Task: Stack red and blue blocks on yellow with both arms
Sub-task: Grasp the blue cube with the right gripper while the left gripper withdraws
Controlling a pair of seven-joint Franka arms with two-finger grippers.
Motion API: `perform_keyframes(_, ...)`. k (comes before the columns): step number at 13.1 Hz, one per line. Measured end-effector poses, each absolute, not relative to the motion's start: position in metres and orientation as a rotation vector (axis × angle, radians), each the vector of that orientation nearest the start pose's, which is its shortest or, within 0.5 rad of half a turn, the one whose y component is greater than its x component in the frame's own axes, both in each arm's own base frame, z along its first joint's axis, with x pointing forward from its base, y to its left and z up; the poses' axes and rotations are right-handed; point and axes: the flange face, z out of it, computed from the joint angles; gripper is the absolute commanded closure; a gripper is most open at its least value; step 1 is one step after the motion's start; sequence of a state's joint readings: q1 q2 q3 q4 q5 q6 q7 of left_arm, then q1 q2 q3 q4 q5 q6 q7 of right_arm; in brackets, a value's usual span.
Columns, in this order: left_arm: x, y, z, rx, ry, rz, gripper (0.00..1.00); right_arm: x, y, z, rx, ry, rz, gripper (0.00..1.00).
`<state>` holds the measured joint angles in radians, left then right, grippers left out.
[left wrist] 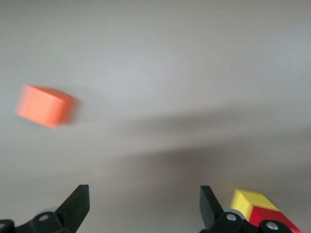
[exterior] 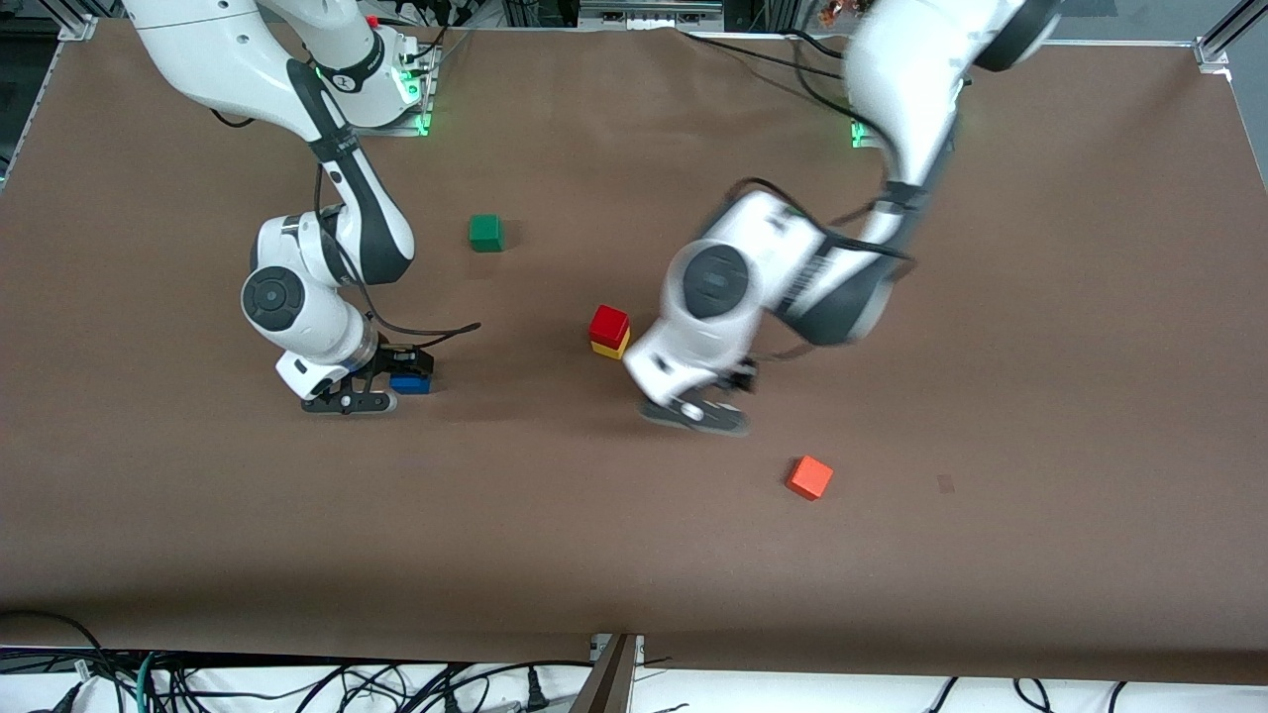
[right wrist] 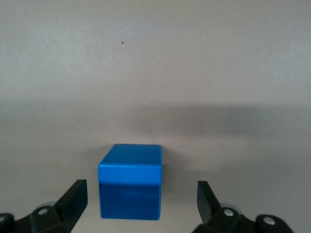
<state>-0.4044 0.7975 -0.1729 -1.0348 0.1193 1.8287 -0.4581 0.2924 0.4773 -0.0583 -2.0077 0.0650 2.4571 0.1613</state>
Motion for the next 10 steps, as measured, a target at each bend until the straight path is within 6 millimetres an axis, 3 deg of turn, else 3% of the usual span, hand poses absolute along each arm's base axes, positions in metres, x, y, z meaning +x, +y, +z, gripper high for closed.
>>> perform_keyframes(3,0.709,-0.271,0.414,-3.162,-0.042,-0.071,0.0,0.582,0.139,0.207,-3.135,-0.042,0.052,0.28)
perform_keyframes(6,0.733,-0.193,0.427,-3.154,-0.21,-0.097,0.0,0.578,0.14,0.202,-3.135,-0.045,0.065,0.68)
perform_keyframes(8,0.74,-0.155,0.44,-3.148,-0.289,-0.126,0.0,0.58,0.143,0.206,-3.132,-0.021,0.052,0.7)
perform_keyframes(10,0.739,-0.116,0.462,-3.132,-0.371,-0.128,0.0,0.586,0.159,0.222,-3.122,0.006,0.071,0.7)
